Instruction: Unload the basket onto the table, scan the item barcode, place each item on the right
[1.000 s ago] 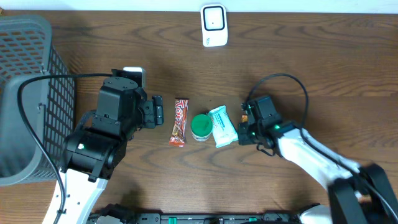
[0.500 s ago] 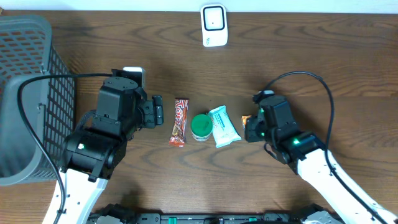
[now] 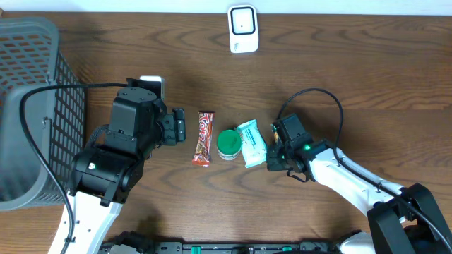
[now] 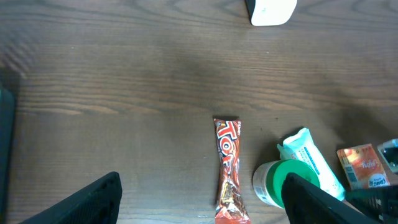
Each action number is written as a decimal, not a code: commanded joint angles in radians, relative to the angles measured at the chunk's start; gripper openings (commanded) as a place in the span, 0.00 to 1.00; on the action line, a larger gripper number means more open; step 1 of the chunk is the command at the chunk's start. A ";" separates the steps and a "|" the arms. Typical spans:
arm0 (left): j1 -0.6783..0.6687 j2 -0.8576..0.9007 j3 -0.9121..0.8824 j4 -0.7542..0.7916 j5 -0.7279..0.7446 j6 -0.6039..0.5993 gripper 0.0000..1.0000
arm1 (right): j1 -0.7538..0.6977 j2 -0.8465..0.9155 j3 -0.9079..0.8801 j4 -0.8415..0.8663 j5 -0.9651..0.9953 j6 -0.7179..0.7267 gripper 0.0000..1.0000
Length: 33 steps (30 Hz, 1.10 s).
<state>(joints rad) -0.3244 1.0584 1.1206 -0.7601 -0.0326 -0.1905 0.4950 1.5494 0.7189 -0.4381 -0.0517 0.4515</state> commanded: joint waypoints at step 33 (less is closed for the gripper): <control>0.000 -0.001 0.009 -0.003 -0.010 -0.013 0.83 | -0.027 -0.055 0.626 -0.618 0.017 0.061 0.99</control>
<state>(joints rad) -0.3244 1.0584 1.1206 -0.7601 -0.0326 -0.1905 0.4767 1.4723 1.3483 -1.0492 -0.0269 0.4686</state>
